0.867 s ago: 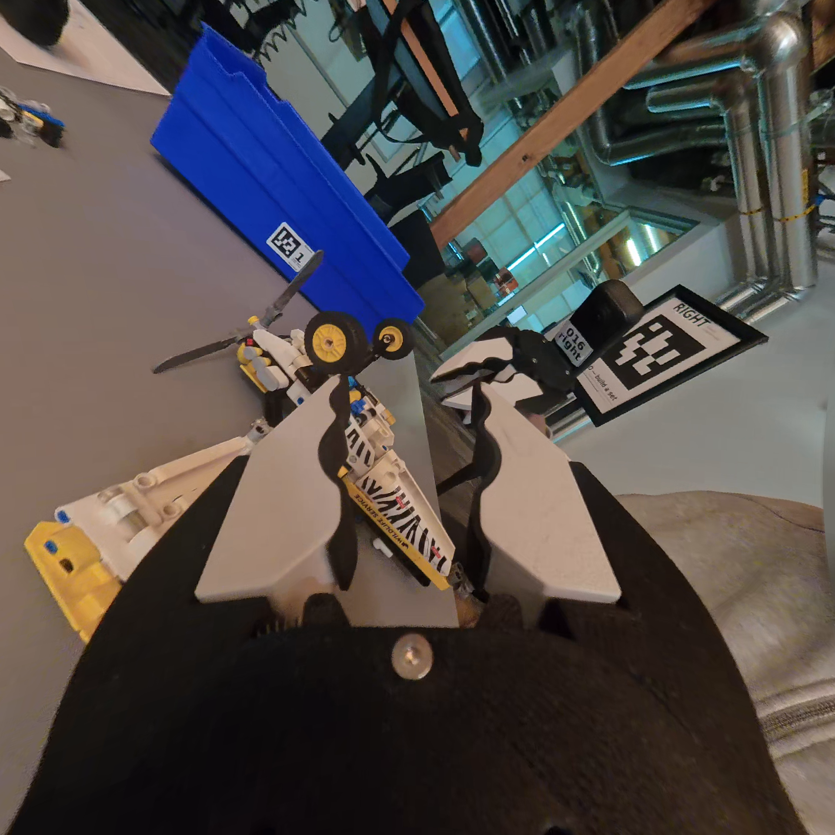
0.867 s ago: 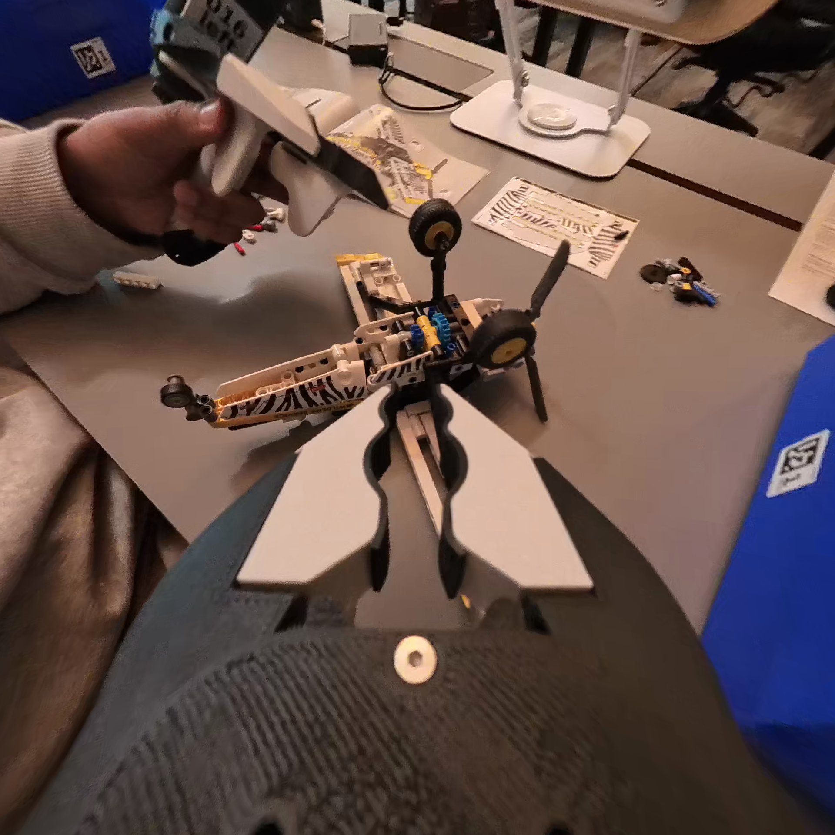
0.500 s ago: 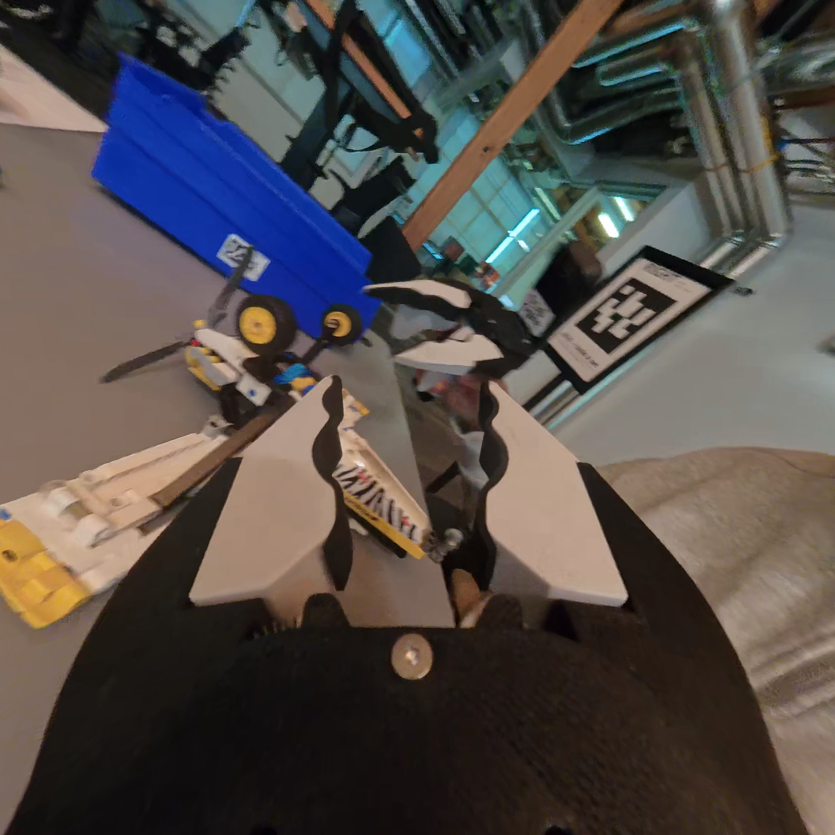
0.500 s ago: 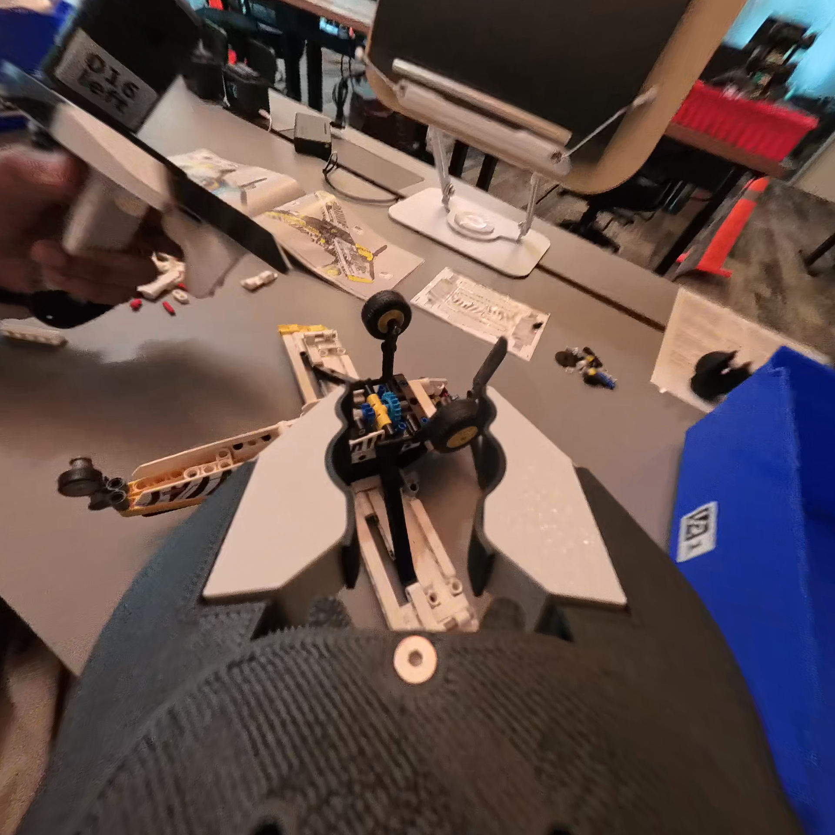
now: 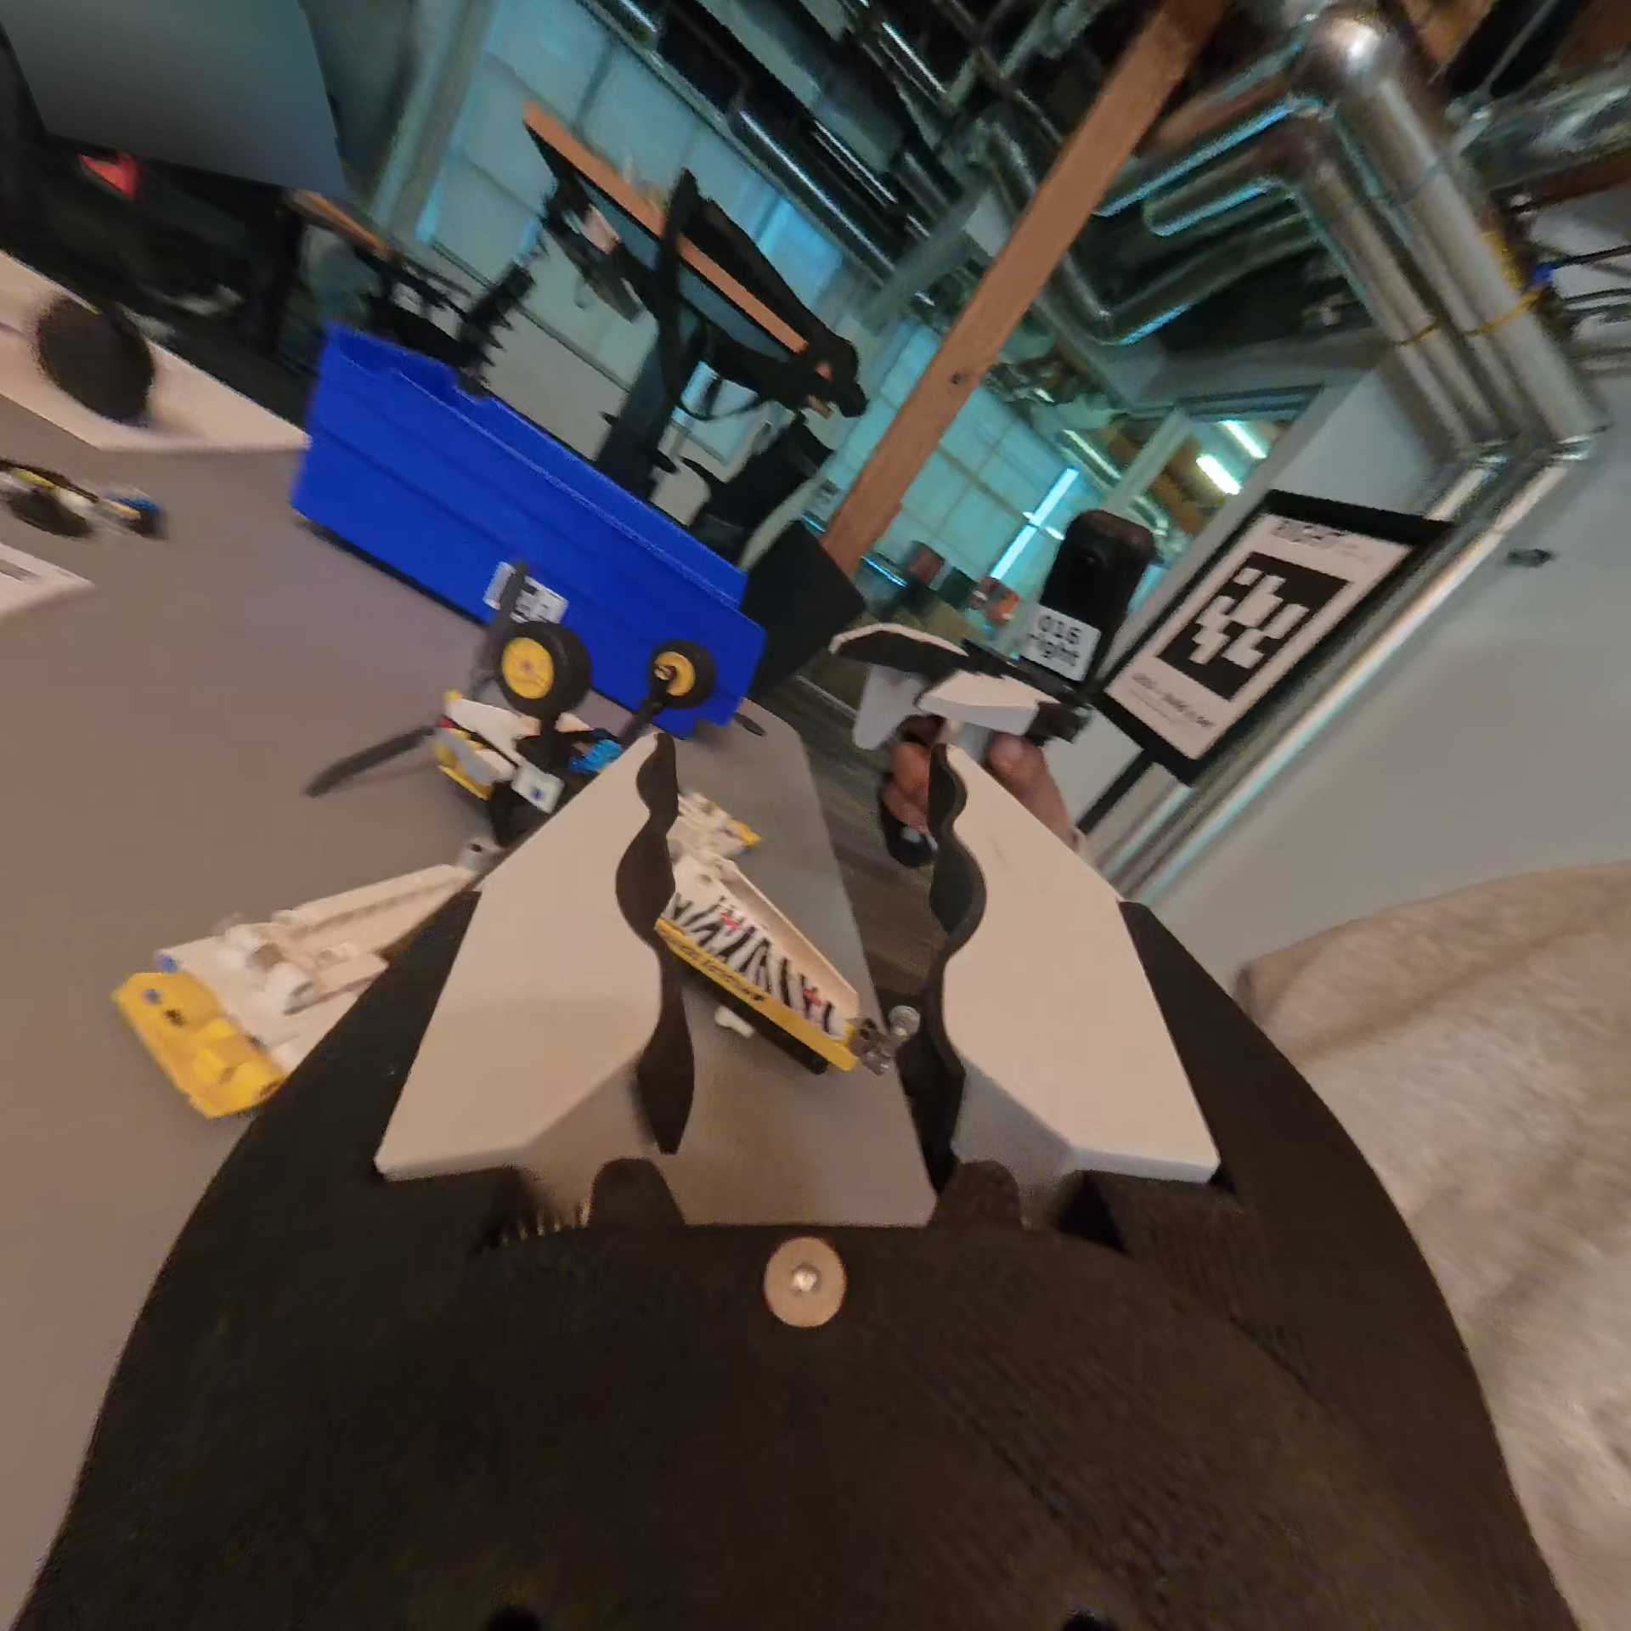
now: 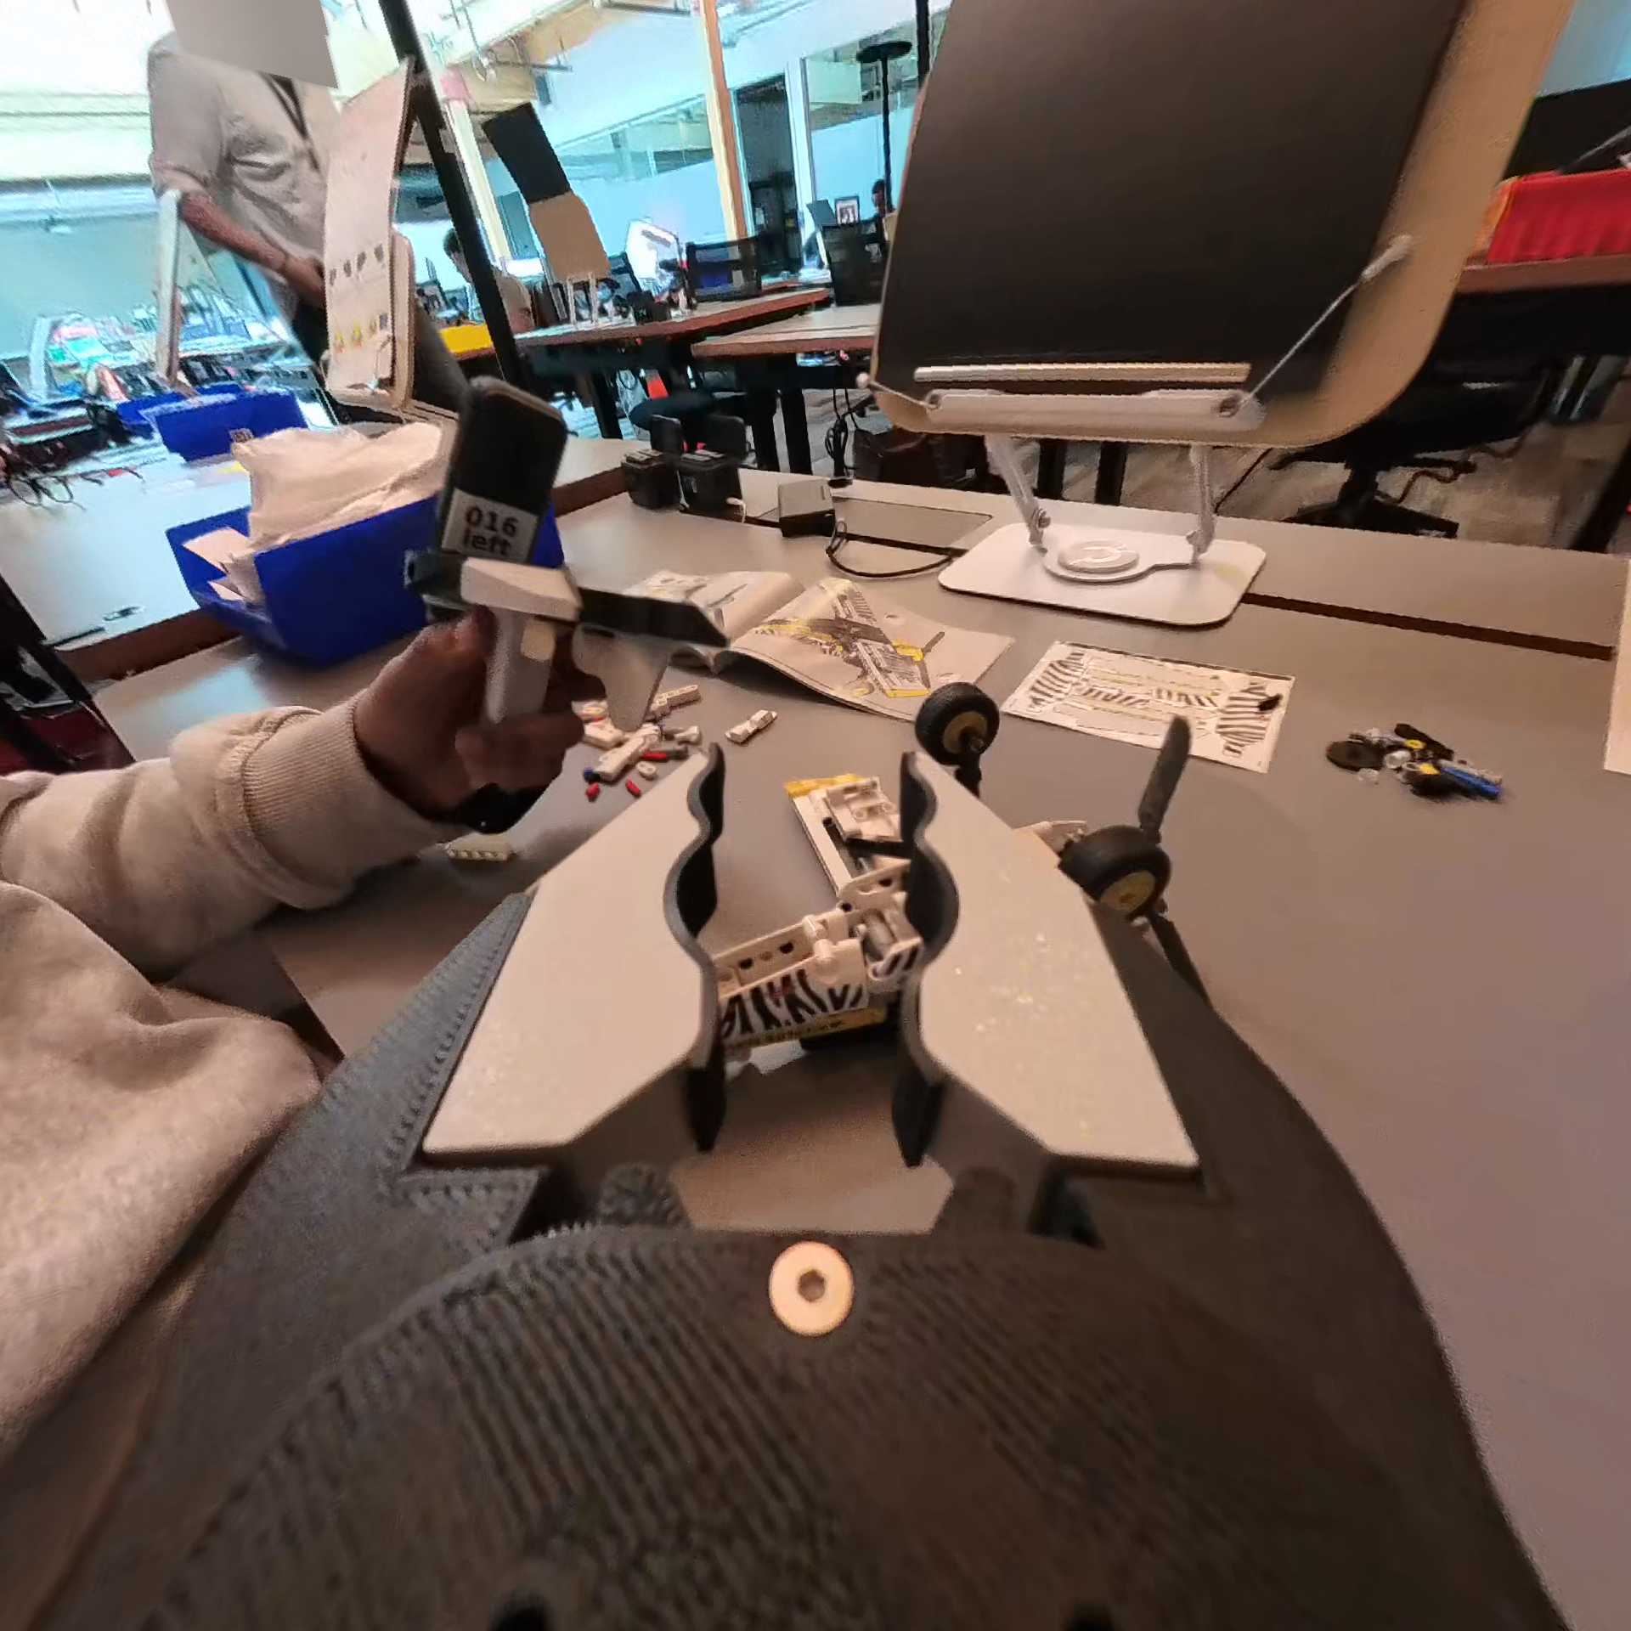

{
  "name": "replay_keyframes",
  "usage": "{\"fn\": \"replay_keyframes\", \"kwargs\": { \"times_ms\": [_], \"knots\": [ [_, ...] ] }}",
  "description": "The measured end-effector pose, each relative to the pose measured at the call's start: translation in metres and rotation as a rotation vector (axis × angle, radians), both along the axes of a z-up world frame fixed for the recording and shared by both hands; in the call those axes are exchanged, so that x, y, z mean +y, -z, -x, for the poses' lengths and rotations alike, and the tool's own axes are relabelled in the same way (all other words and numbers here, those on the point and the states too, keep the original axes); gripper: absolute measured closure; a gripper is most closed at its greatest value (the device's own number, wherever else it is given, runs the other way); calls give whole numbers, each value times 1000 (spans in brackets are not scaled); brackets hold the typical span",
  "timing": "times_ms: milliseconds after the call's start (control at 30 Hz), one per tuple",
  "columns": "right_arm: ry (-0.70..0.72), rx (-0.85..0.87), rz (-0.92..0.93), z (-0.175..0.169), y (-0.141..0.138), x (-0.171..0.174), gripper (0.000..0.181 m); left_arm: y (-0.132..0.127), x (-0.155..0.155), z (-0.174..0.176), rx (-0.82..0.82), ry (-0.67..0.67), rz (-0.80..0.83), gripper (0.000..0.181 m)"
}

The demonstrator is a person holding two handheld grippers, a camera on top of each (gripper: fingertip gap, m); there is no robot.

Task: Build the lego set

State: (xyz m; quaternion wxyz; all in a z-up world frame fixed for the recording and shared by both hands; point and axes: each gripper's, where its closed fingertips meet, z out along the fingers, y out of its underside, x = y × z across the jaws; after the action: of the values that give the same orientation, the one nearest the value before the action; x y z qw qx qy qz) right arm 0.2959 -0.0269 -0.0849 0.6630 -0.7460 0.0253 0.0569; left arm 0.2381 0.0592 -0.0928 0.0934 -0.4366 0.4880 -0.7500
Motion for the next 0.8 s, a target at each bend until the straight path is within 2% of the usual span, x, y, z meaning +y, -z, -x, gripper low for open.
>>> {"fn": "replay_keyframes", "kwargs": {
  "times_ms": [133,200,367,467,567,667,800],
  "knots": [
    [42,-88,61,3,13,3,140,-2,22,3,-33,-125,-48,124],
    [69,-121,38,2,9,1,141,0,29,7,-40,-166,-63,124],
    [46,-18,-202,10,-20,2,141,1,46,16,-53,-254,-54,125],
    [47,-9,-283,12,-22,6,142,1,54,23,-65,-297,-46,126],
    [63,-42,-315,11,-17,12,141,1,63,31,-77,-340,-50,126],
    [-50,-5,-308,29,-2,32,136,1,78,38,-80,-383,-87,127],
    [-80,-108,-272,38,18,45,146,8,124,61,-49,-538,-227,131]
  ]
}}
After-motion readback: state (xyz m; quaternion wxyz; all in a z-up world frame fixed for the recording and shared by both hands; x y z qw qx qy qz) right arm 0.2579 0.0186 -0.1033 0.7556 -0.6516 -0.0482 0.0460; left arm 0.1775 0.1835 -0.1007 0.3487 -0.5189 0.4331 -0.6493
